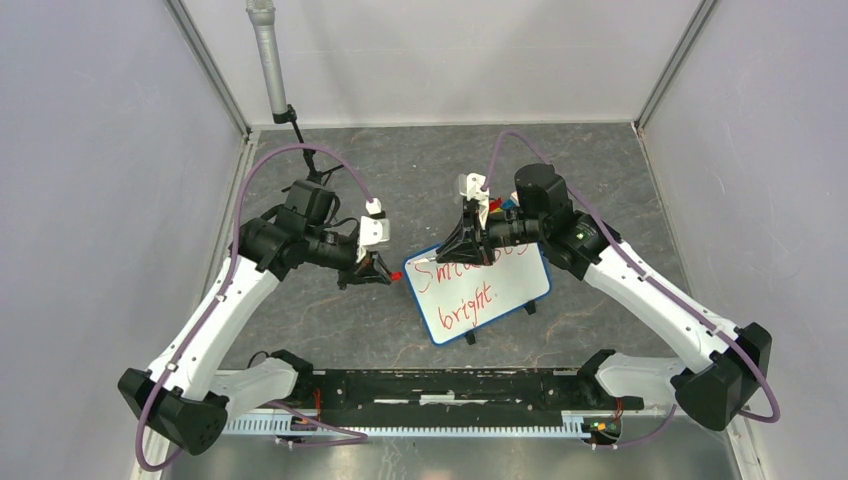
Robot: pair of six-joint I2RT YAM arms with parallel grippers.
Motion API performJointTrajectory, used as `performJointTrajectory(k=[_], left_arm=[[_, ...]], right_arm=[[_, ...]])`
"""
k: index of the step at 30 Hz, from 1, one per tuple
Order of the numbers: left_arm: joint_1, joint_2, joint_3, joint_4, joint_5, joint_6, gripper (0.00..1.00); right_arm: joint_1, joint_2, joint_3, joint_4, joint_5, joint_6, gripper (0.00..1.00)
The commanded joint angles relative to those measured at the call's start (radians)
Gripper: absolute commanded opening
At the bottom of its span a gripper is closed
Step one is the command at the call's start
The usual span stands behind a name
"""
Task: Write a sentence on the whiteboard
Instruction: Close the whiteboard marker.
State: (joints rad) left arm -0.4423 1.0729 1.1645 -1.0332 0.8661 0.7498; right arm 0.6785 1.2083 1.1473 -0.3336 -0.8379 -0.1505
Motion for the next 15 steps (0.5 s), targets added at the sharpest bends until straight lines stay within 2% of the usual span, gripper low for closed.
performJointTrajectory(k=[1,15], left_arm=[[-0.028,0.005,0.057,-0.008,0.032,-0.040,0.02],[-0.078,0.024,0.061,0.012,-0.019,-0.052,0.03]], right_arm=[[-0.003,-0.021,-0.023,0.045,-0.062,0.034,0.00],[-0.002,-0.038,-0.040,0.033,-0.084,0.031,0.00]])
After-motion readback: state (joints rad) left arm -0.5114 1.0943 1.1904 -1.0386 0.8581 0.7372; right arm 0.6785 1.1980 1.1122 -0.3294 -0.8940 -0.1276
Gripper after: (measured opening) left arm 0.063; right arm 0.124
